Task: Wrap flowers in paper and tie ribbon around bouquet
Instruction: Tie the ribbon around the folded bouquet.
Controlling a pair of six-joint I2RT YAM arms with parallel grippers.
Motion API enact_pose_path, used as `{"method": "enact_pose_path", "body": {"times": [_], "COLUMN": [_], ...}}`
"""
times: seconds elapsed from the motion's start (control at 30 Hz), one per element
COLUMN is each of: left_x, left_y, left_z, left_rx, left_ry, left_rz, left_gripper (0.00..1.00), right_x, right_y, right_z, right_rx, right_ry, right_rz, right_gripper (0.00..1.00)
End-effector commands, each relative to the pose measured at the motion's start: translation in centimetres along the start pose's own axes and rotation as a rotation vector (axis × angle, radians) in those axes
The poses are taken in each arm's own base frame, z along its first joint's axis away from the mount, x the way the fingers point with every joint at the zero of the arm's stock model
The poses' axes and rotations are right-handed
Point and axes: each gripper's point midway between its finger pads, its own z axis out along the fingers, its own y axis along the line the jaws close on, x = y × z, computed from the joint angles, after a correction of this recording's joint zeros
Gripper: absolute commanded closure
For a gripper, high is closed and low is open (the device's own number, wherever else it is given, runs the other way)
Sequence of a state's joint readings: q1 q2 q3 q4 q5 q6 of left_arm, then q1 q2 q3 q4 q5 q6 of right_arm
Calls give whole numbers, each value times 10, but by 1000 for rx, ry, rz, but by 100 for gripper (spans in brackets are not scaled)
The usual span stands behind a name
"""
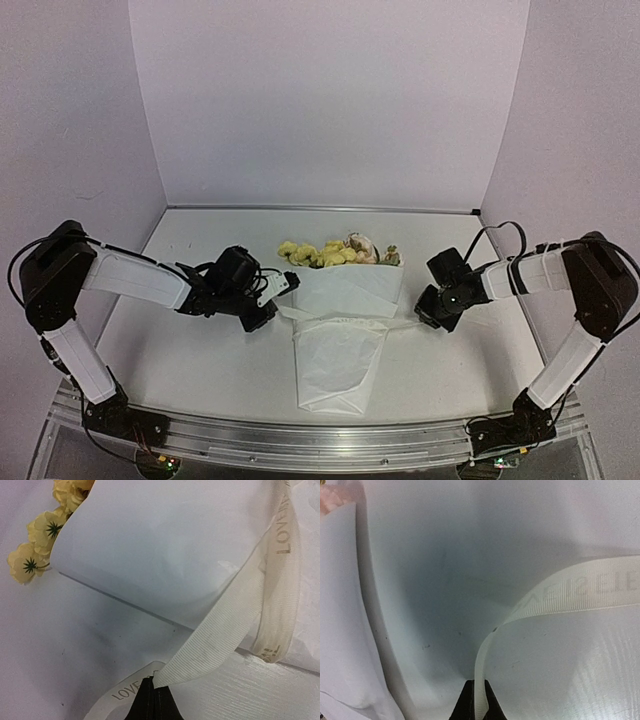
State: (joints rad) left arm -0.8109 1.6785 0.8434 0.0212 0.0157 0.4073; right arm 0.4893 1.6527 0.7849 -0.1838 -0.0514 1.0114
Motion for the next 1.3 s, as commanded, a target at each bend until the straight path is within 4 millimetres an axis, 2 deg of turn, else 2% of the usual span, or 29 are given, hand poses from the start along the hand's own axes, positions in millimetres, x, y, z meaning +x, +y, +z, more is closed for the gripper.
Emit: {"method": "enact_pose_path", "body": {"times": [0.0, 0.1, 0.27, 0.37, 0.57, 0.87, 0.97, 1.03, 1.2, 1.23, 1.27], "left_x": [11, 26, 55, 88, 126, 167, 163, 150, 132, 128, 124], "left_y": [20, 36, 74, 103, 121, 128, 124, 113, 85, 81, 79], "left_z": [-1, -6, -31, -40, -58, -79, -75, -65, -38, -34, -31], "left_rx": [-118, -229, -427, -436, -499, -509, -466, -388, -299, -290, -284], "left_ry": [75, 119, 233, 325, 441, 478, 472, 434, 468, 472, 472], "left_rz": [-180, -338, -554, -763, -875, -1021, -1037, -1021, -922, -907, -899], "left_gripper": [100, 100, 100, 100, 100, 100, 100, 100, 100, 100, 100], "right_x": [-26, -35, -42, -43, -50, -65, -70, -66, -55, -51, -51], "right_y": [-16, -40, -94, -115, -140, -167, -167, -164, -163, -163, -164], "right_z": [-13, -15, -26, -37, -53, -64, -70, -74, -81, -83, -86], "right_rx": [29, 59, 103, 119, 133, 84, 75, 86, 123, 134, 148], "right_ry": [-40, -41, -43, -40, -27, -18, -9, 40, 136, 156, 163], "right_rz": [38, 99, 218, 259, 332, 524, 524, 497, 450, 442, 430], "right_gripper": [100, 100, 100, 100, 100, 100, 100, 100, 100, 97, 88]}}
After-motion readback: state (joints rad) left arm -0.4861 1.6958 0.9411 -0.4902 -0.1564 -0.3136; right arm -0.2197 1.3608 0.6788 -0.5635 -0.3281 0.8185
